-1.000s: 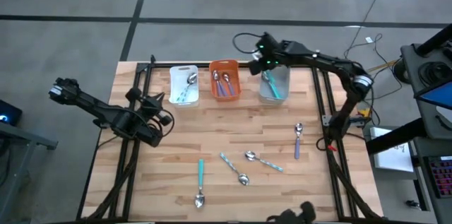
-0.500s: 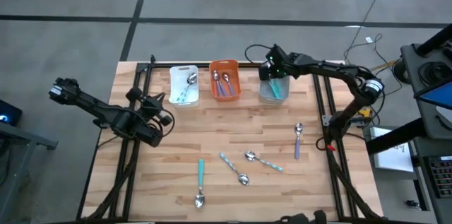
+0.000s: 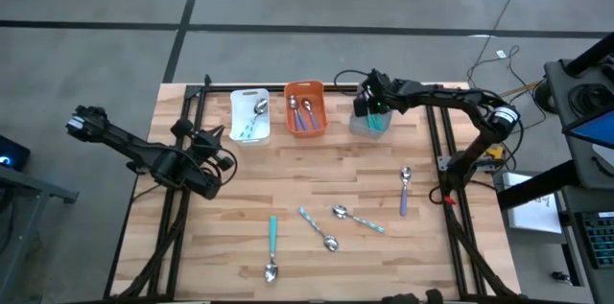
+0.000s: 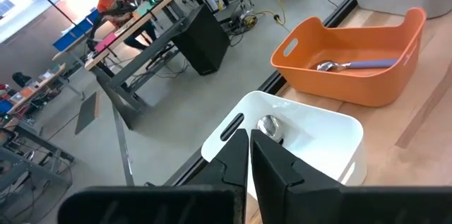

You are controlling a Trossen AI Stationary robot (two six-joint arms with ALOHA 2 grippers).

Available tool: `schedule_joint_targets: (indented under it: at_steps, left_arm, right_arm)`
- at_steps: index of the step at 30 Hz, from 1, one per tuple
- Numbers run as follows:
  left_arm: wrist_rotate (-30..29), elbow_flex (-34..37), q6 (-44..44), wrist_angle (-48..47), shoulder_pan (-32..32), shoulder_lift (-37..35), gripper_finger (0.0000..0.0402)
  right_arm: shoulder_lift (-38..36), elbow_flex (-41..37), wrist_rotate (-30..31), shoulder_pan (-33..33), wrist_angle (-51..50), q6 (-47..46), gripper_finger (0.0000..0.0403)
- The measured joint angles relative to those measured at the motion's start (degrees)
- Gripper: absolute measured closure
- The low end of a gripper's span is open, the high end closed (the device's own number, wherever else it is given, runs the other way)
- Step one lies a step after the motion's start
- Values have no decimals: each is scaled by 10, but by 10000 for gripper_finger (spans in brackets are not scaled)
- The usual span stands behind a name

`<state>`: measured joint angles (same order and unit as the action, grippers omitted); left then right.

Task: Sort silverware by color (type)
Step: Put the green spoon into the gray bin

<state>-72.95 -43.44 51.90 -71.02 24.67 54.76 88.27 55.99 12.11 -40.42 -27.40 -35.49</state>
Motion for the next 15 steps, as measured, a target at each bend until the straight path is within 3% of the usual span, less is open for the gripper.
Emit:
schedule_joint_targets:
  at_steps: [15]
  left_arm:
    - [0,0,0,0,0,0,402]
  right_arm:
    - [0,-10,0,0,10,-10,321]
